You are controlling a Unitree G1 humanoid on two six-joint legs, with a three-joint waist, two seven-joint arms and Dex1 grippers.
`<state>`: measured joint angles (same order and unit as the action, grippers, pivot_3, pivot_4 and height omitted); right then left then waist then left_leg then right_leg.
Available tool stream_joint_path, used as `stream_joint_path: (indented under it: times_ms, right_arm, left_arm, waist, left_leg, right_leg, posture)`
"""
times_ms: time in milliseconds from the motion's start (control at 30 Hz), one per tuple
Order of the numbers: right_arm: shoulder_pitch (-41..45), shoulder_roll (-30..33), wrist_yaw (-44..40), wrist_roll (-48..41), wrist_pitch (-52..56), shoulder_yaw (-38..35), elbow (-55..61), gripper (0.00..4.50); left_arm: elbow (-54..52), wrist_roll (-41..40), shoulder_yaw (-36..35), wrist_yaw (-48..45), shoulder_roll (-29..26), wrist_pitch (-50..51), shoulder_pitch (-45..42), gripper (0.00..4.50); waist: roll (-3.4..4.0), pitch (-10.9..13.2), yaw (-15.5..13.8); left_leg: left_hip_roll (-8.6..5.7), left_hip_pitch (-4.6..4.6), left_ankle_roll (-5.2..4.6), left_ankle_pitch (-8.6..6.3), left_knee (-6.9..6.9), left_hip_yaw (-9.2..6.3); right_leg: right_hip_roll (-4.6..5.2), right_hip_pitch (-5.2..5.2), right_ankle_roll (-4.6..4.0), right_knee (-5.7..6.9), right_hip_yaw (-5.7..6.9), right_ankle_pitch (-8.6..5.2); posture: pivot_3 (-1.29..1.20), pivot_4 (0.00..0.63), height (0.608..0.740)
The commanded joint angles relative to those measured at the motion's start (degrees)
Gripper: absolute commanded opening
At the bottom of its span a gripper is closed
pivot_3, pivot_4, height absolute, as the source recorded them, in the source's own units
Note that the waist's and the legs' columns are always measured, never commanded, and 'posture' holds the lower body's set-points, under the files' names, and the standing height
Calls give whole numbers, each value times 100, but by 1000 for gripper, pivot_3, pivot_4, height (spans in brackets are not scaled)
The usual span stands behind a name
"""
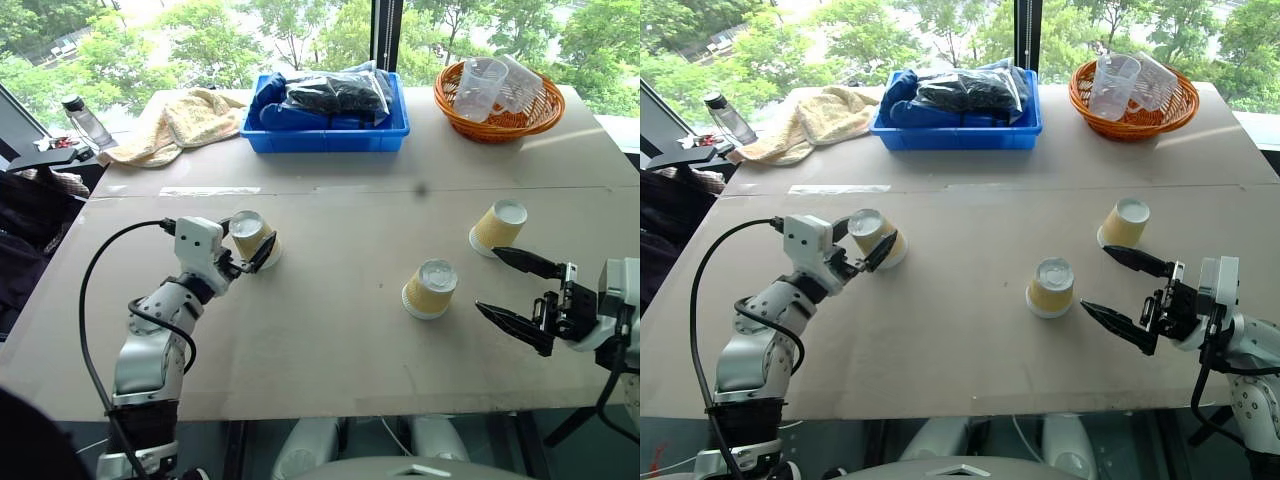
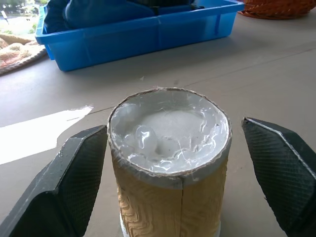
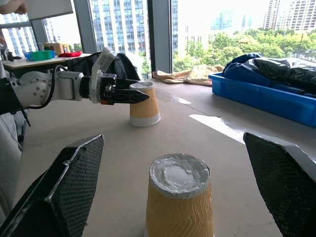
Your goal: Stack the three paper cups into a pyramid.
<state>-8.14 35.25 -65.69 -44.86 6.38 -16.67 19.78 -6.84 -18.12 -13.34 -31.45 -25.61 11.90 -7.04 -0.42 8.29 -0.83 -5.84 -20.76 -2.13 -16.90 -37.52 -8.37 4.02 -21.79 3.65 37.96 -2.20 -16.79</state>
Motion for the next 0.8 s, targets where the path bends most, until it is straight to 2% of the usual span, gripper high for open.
stream_joint_path:
  times_ms: [33, 133, 200, 233, 500, 800]
  right_arm:
    - [30, -1, 15, -71, -26, -134, 148, 4500]
    - [39, 5, -18, -57, -46, -144, 96, 4500]
    - [45, 14, -47, -48, -63, -158, 55, 4500]
    - [52, 18, -55, -40, -71, -161, 37, 4500]
    - [20, 29, -78, -16, -110, -205, 8, 4500]
    - [-69, 63, -20, -6, -64, -261, 37, 4500]
  left_arm:
    - [-25, 7, -43, 33, -12, -201, -108, 4436]
    - [-45, -32, -37, 42, 13, -214, -107, 3734]
    - [-60, -24, -24, 59, 16, -206, -88, 2798]
    - [-41, 4, -9, 68, 7, -203, -81, 2550]
    - [-128, -157, 153, -168, 47, -235, -165, 2492]
    - [-655, -358, 1530, -1584, -104, 67, -563, 2492]
  waist:
    - [0, 0, 0]
    - [0, 0, 2]
    - [0, 0, 1]
    - [0, 0, 1]
    - [0, 0, 0]
    - [0, 0, 2]
  left_leg:
    - [0, 0, 0, 0, 0, 0]
    - [0, 0, 0, 0, 0, 0]
    - [0, 0, 0, 0, 0, 0]
    - [0, 0, 0, 0, 0, 0]
    - [0, 0, 0, 0, 0, 0]
    - [0, -2, 0, 0, -1, 0]
  right_leg:
    - [0, 0, 0, 0, 0, 0]
    - [0, -1, 0, 0, -1, 0]
    - [0, -1, 0, 0, -1, 0]
    - [0, -1, 0, 0, -1, 0]
    - [0, -1, 0, 0, -1, 0]
    - [0, -1, 0, 0, 1, 0]
  posture:
    - [0, 150, 740]
    - [0, 150, 740]
    - [0, 150, 740]
    - [0, 150, 740]
    - [0, 150, 740]
    - [0, 150, 740]
